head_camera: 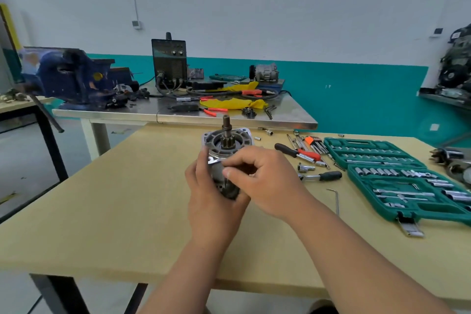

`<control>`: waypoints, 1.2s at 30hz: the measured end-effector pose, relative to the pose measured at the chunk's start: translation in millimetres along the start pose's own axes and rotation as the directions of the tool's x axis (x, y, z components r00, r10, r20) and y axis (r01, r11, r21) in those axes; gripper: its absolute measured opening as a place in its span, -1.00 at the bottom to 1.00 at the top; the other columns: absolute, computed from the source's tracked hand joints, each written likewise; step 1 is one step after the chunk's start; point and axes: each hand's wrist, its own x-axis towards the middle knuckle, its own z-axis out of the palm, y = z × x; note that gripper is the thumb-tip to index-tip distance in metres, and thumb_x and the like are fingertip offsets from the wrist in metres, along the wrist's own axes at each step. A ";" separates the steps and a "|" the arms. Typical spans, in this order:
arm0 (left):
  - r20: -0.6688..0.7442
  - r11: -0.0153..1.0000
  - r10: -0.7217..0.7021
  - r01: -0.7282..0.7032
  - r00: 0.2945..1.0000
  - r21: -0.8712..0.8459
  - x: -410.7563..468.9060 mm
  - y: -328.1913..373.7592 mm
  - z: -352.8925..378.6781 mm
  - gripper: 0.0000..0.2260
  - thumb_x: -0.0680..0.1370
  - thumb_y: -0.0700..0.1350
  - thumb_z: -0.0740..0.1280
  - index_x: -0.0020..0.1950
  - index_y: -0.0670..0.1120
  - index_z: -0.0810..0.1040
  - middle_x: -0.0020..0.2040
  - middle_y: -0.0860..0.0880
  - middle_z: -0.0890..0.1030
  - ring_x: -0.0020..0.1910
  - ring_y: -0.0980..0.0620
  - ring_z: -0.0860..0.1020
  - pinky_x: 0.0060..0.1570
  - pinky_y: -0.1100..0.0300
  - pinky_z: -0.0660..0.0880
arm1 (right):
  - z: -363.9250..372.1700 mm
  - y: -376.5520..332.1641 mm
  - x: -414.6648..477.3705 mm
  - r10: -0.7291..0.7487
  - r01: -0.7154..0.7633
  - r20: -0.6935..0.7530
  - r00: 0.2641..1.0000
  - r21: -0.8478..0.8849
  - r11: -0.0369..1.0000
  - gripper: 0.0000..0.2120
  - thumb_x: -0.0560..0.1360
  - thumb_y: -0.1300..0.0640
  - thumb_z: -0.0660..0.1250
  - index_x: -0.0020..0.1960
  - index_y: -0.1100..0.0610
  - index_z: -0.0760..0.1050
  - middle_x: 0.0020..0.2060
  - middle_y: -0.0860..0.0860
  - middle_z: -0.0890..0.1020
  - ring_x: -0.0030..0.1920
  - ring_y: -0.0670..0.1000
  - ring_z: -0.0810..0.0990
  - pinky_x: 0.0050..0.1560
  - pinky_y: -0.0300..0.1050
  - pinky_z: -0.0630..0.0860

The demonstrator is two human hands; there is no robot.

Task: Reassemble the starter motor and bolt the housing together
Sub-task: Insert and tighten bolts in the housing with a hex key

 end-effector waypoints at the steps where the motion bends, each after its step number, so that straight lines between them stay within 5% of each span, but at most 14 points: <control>1: 0.006 1.000 -0.018 0.018 1.000 0.009 4.0 3.7 2.9 -0.04 0.30 0.02 0.56 0.38 0.38 -0.10 0.23 0.21 0.20 0.01 0.30 0.40 -0.28 0.26 0.37 | -0.2 2.4 1.9 0.003 -0.003 -0.021 1.000 -0.019 1.000 -0.89 0.43 0.15 0.44 -0.08 -0.02 0.67 -0.24 -0.29 0.59 -0.11 -0.31 0.55 -0.09 -0.50 0.39; 5: 0.060 0.996 -0.088 0.086 0.994 0.039 15.3 10.0 15.3 -0.04 0.34 0.06 0.52 0.38 0.39 -0.19 0.35 0.17 0.21 0.14 -0.02 0.56 -0.20 0.14 0.39 | -0.7 13.5 11.1 -0.005 -0.003 -0.117 0.993 -0.071 0.997 -0.92 0.44 0.16 0.44 -0.10 0.00 0.66 -0.23 -0.23 0.57 -0.10 -0.26 0.53 -0.09 -0.48 0.38; 10: 0.065 0.998 -0.060 0.060 0.996 0.004 17.4 17.0 25.2 -0.09 0.34 0.05 0.53 0.39 0.36 -0.08 0.29 0.26 0.17 0.19 0.08 0.49 -0.16 0.15 0.43 | -2.7 23.8 17.8 0.099 -0.088 -0.232 0.968 0.055 0.995 -0.80 0.46 0.11 0.40 -0.21 -0.20 0.56 -0.25 -0.30 0.61 -0.14 -0.27 0.57 -0.18 -0.46 0.44; 17: 0.074 0.998 -0.035 0.030 0.997 0.055 20.1 16.7 40.3 -0.13 0.39 -0.01 0.49 0.44 0.30 -0.07 0.35 0.01 0.23 0.13 -0.10 0.53 -0.29 0.10 0.46 | -11.7 34.3 18.0 0.063 -0.050 -0.176 0.982 0.075 0.996 -0.81 0.45 0.18 0.41 -0.16 -0.13 0.60 -0.25 -0.29 0.63 -0.13 -0.26 0.58 -0.13 -0.46 0.43; 24: 0.110 0.995 -0.021 0.010 0.994 0.097 33.6 22.1 54.7 -0.07 0.37 0.01 0.50 0.46 0.27 -0.12 0.32 0.05 0.20 0.19 -0.09 0.49 -0.29 0.10 0.46 | -33.5 41.9 31.8 0.041 -0.043 -0.118 0.992 -0.015 0.999 -0.75 0.44 0.14 0.40 -0.25 -0.23 0.57 -0.24 -0.32 0.63 -0.17 -0.26 0.59 -0.18 -0.45 0.45; 27: 0.143 0.993 -0.089 0.099 0.986 -0.065 38.0 25.0 59.6 -0.06 0.36 0.02 0.51 0.48 0.26 -0.09 0.19 0.23 0.16 0.23 -0.02 0.48 0.00 0.02 0.57 | -40.0 45.9 37.6 0.019 -0.030 -0.092 0.996 -0.123 0.992 -0.76 0.43 0.15 0.40 -0.26 -0.20 0.56 -0.26 -0.27 0.63 -0.18 -0.28 0.56 -0.19 -0.47 0.40; 29: 0.156 0.955 -0.174 0.206 0.972 -0.215 39.5 20.2 59.9 -0.07 0.32 0.07 0.53 0.50 0.21 -0.01 0.22 0.21 0.20 0.18 0.12 0.50 0.02 0.21 0.55 | -45.8 50.5 36.6 -0.013 -0.001 -0.089 0.996 -0.164 0.986 -0.78 0.43 0.15 0.41 -0.23 -0.18 0.55 -0.27 -0.21 0.59 -0.16 -0.24 0.54 -0.18 -0.43 0.41; 32: 0.227 0.973 -0.121 0.161 0.966 -0.168 35.9 14.1 59.3 -0.11 0.28 0.08 0.56 0.50 0.08 0.16 0.25 0.16 0.25 0.17 0.36 0.40 -0.04 0.55 0.40 | -55.3 55.7 35.3 -0.015 0.003 -0.060 0.998 -0.187 0.982 -0.82 0.43 0.13 0.41 -0.22 -0.16 0.55 -0.23 -0.18 0.54 -0.15 -0.19 0.52 -0.14 -0.31 0.44; 36: 0.254 0.985 -0.096 0.129 0.962 -0.118 38.9 15.0 64.8 -0.26 0.32 0.09 0.50 0.45 0.08 0.29 0.23 0.18 0.30 0.19 0.22 0.43 0.10 0.30 0.47 | -64.0 57.7 38.8 0.038 -0.032 0.021 0.999 -0.234 0.972 -0.91 0.46 0.09 0.40 -0.17 -0.08 0.63 -0.17 -0.14 0.55 -0.13 -0.17 0.52 -0.10 -0.22 0.48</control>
